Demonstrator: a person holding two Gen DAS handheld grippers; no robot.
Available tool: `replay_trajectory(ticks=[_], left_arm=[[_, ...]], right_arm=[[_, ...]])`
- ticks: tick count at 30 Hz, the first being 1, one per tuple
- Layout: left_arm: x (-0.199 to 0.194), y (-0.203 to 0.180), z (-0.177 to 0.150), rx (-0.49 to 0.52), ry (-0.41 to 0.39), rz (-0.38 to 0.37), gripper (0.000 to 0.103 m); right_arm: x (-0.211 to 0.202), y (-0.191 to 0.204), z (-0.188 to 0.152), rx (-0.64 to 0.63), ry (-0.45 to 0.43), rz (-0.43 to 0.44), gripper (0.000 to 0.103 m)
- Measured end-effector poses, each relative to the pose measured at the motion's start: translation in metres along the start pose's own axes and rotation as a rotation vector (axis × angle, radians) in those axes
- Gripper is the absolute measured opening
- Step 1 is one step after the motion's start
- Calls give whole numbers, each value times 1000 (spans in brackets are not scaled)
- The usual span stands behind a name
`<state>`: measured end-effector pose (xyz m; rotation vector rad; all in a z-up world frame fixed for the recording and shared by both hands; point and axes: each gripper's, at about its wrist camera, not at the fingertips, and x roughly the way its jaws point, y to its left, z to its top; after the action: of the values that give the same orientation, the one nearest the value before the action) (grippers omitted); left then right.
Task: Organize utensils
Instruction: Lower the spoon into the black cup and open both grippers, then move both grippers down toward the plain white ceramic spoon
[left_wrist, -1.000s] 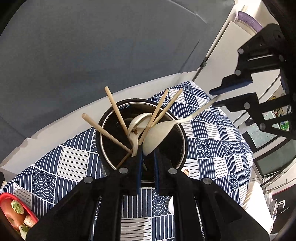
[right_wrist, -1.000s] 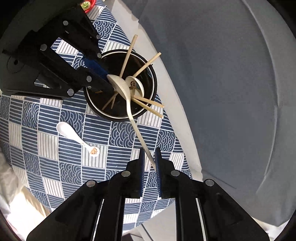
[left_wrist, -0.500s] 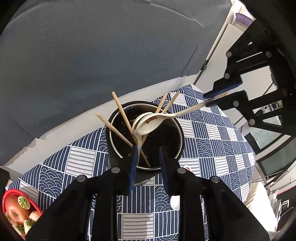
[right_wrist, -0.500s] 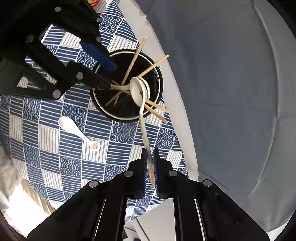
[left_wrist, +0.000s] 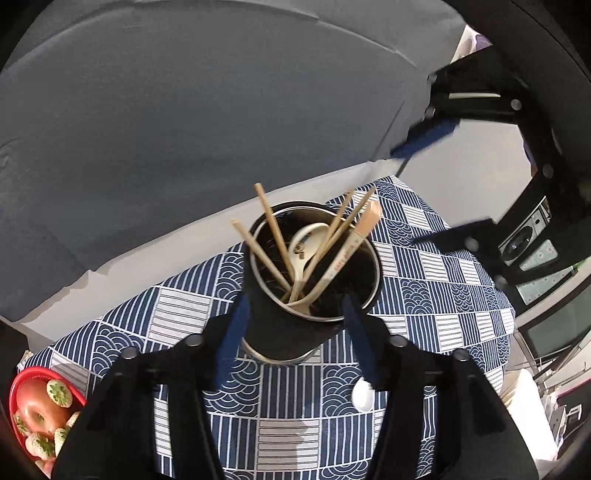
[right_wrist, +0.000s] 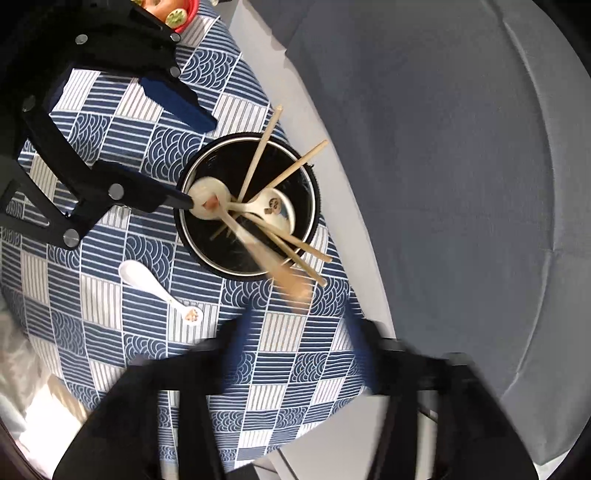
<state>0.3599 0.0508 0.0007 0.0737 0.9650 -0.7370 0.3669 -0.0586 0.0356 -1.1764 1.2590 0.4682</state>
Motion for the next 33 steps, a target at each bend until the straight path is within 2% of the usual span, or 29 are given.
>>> replay_trajectory(ticks=[3,4,8,18,23,27,33], left_arm=[[-4,4,-4,5,-12,19,77],[-5,5,-5,2,-15,24,85],[-9,9,-10,-13,-33,48,96],[-7,15,-24,-58,0,108,97],[-3,6,-34,-75,26,131,97],[-4,-2,-45,-127,43,132,97],[-4,-21,-67,-171,84,181,97]], right_arm=[[-4,-4,-3,31,-25,-1,87],[-4,-4,-4,36,-32,2,87],[-3,-5,-8,72,-60,22,87],[11,3,-39,184,-134,62,87],[15,7,-60,214,-170,88,87],[22,6,-83,237,-193,147,87],[31,11,-117,243,-213,182,87]])
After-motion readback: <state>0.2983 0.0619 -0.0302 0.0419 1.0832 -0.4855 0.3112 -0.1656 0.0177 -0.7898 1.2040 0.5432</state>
